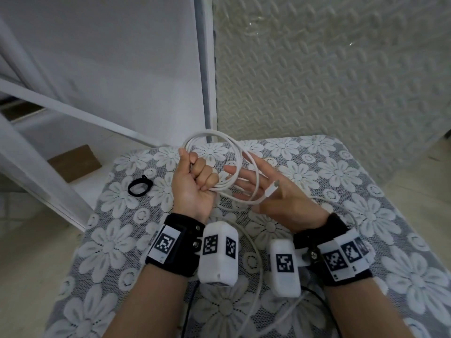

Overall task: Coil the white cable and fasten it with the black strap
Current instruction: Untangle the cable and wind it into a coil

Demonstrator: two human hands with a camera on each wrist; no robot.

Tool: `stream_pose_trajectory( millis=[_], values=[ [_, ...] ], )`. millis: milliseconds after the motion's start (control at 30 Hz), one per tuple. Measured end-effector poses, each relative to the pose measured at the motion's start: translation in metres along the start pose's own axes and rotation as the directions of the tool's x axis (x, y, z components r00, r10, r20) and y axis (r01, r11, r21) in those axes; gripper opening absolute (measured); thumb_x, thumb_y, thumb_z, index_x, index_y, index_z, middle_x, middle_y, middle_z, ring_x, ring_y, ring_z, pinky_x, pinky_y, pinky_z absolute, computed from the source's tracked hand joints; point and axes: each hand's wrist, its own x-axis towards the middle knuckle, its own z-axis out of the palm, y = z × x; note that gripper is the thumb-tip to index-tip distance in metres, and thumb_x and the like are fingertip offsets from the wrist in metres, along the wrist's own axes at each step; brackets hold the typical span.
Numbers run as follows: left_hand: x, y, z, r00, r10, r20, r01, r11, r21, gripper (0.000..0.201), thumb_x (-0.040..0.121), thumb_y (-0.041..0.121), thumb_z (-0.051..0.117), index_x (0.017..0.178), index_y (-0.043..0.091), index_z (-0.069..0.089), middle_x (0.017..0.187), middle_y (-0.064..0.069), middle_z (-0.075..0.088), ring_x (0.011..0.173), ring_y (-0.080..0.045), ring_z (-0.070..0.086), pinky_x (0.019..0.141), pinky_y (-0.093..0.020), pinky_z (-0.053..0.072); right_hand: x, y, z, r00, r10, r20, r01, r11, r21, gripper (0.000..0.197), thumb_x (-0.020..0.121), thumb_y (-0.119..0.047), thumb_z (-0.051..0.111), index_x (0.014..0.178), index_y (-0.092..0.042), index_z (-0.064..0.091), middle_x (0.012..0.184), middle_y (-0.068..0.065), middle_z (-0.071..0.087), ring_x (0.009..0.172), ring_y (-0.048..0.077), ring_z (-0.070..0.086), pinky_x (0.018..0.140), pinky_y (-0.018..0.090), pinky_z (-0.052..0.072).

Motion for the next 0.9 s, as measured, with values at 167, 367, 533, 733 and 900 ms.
stream_pose_trajectory(
  millis=[167, 367, 533, 733, 900],
  values=[
    [0.001, 0.000, -0.001, 1.000, 0.019, 0.002, -0.019, 1.000, -0.012, 0.043, 0.101, 0.039, 0.030, 0.064, 0.018, 0.037, 0.039, 0.010, 0.025, 0.027, -0.002, 0.021, 0.028, -0.015, 0.018, 0.003, 0.005, 0.003, 1.000, -0.001, -0.023, 0.001, 1.000, -0.012, 0.112, 0.062, 0.012, 0.072, 0.149, -0.022, 0.010, 0.148, 0.010, 0.039, 0.136, 0.021, 0.040, 0.106, 0.039, 0.041],
    [-0.004, -0.005, 0.004, 0.993, -0.022, 0.118, 0.016, 0.998, 0.054, 0.041, 0.101, 0.038, 0.029, 0.067, 0.017, 0.037, 0.039, 0.010, 0.027, 0.028, -0.001, 0.022, 0.029, -0.015, 0.017, 0.007, 0.004, 0.002, 0.973, -0.104, -0.205, 0.136, 0.980, 0.148, 0.069, 0.065, -0.020, 0.082, 0.125, -0.005, 0.051, 0.122, 0.016, 0.064, 0.119, 0.026, 0.058, 0.092, 0.032, 0.051],
    [-0.007, -0.011, 0.010, 0.982, -0.073, 0.176, 0.052, 0.991, 0.121, 0.041, 0.101, 0.037, 0.027, 0.067, 0.017, 0.036, 0.039, 0.010, 0.027, 0.029, -0.002, 0.015, 0.029, -0.013, 0.015, 0.010, 0.005, 0.000, 0.965, -0.112, -0.236, 0.162, 0.965, 0.208, 0.044, 0.068, -0.026, 0.080, 0.101, -0.005, 0.061, 0.075, 0.007, 0.068, 0.083, 0.021, 0.069, 0.076, 0.030, 0.056],
    [-0.015, -0.023, 0.014, 0.944, -0.172, 0.283, 0.062, 0.931, 0.360, 0.038, 0.099, 0.036, 0.030, 0.067, 0.016, 0.038, 0.043, 0.010, 0.025, 0.032, -0.002, 0.019, 0.034, -0.012, 0.017, 0.011, 0.004, 0.002, 0.944, -0.103, -0.313, 0.167, 0.969, 0.184, 0.028, 0.070, -0.033, 0.076, 0.068, -0.014, 0.055, 0.043, -0.008, 0.035, 0.034, 0.004, 0.033, 0.045, 0.020, 0.044],
    [-0.018, -0.025, 0.016, 0.912, -0.234, 0.336, 0.073, 0.900, 0.430, 0.033, 0.093, 0.038, 0.036, 0.069, 0.015, 0.037, 0.043, 0.009, 0.025, 0.033, -0.003, 0.019, 0.038, -0.016, 0.015, 0.008, -0.001, 0.003, 0.940, -0.029, -0.340, 0.104, 0.973, 0.205, 0.024, 0.076, -0.029, 0.067, 0.066, -0.014, 0.052, 0.037, -0.009, 0.030, 0.027, 0.000, 0.024, 0.031, 0.012, 0.027]
  ],
)
